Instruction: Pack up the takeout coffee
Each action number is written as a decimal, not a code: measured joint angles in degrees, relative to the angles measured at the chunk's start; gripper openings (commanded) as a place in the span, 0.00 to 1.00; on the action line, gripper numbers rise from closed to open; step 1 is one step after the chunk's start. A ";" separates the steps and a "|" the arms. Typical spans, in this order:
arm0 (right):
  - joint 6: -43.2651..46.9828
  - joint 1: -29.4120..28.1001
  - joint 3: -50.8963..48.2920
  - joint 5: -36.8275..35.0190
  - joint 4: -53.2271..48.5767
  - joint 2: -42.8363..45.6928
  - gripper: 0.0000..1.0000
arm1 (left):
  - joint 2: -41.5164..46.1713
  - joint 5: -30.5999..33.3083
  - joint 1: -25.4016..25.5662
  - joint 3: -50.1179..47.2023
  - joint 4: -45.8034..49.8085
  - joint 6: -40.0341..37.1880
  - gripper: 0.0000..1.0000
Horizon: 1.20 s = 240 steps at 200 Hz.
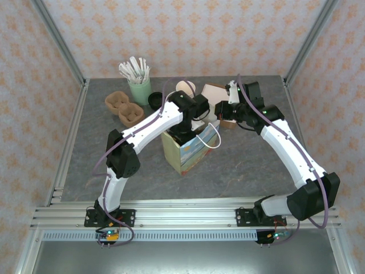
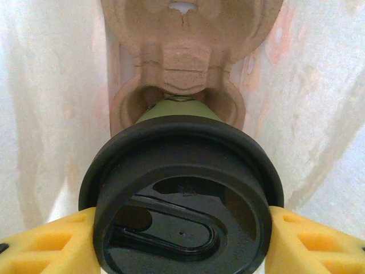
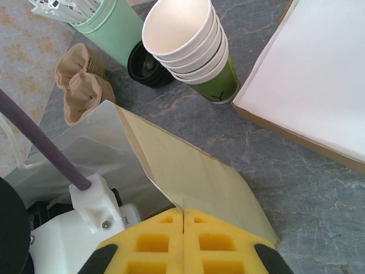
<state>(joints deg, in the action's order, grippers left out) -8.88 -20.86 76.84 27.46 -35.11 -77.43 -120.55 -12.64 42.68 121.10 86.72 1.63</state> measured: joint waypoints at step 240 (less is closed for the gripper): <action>0.00 -0.37 0.02 0.00 0.02 -0.09 0.02 | -3.32 -0.09 -0.42 3.02 1.25 -0.20 0.14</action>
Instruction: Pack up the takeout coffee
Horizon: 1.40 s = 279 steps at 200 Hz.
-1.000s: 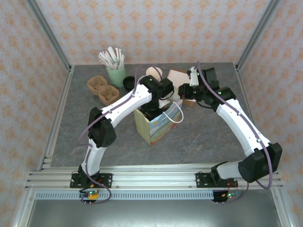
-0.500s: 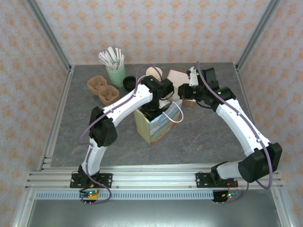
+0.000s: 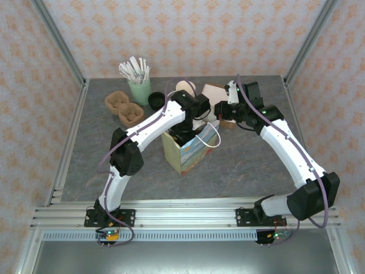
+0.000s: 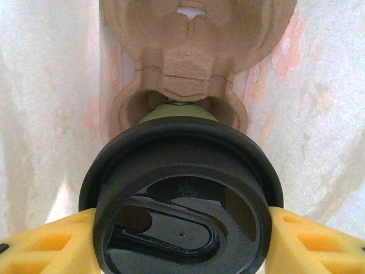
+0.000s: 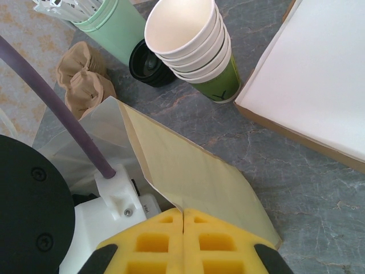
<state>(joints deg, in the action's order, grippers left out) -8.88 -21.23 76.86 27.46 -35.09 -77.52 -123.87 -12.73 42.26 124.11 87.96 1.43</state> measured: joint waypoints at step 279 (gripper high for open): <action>0.17 0.00 0.00 -0.24 0.00 0.00 0.03 | -0.26 0.07 0.02 0.26 -0.39 0.22 0.39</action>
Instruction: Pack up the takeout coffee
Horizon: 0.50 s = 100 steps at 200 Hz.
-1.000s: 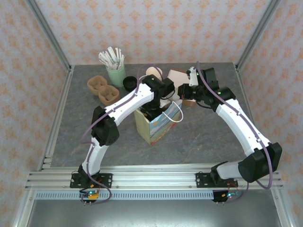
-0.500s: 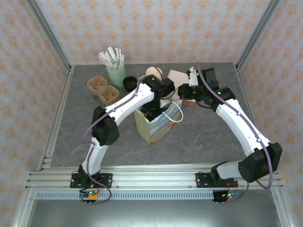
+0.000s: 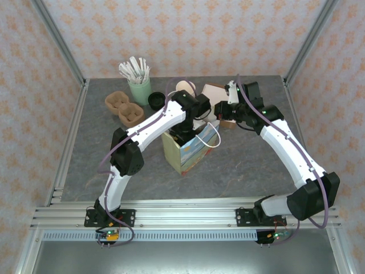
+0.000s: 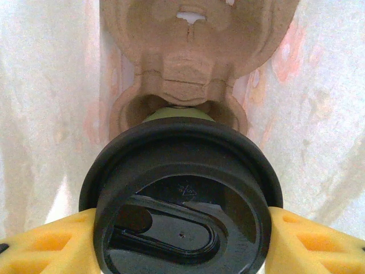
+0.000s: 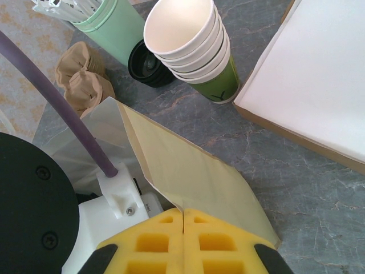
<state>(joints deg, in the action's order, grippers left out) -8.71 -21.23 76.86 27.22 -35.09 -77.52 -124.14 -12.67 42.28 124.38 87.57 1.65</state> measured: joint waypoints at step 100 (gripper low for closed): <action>0.02 0.00 0.00 0.00 -0.02 0.00 0.03 | 0.39 0.00 0.00 -0.02 -0.04 0.02 0.56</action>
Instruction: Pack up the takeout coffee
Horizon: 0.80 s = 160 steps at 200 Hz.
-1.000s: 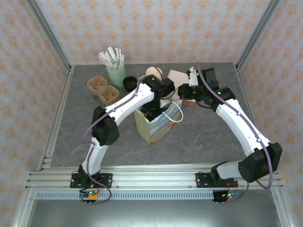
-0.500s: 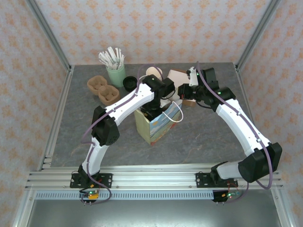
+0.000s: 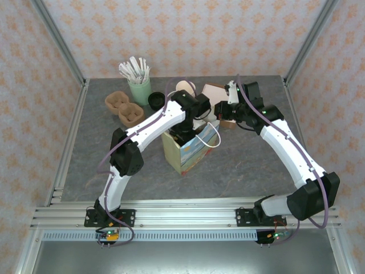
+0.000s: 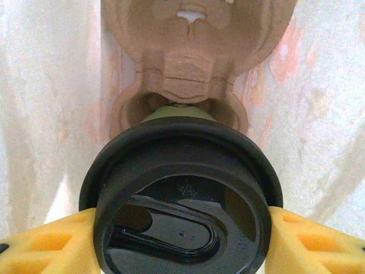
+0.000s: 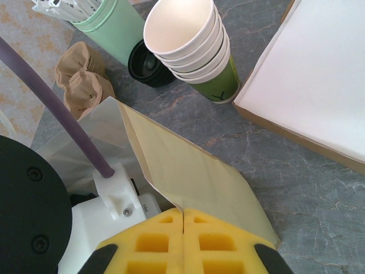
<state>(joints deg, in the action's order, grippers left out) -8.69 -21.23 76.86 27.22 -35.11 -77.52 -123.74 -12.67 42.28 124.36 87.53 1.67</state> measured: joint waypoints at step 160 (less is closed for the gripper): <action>0.42 0.00 0.00 -0.22 0.00 0.00 0.03 | 1.81 0.02 0.00 -1.09 -2.12 0.04 0.71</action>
<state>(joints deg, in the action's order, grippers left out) -8.27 -21.23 76.86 27.00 -35.11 -77.52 -121.93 -12.64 42.28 123.26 85.41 1.72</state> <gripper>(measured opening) 0.051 0.711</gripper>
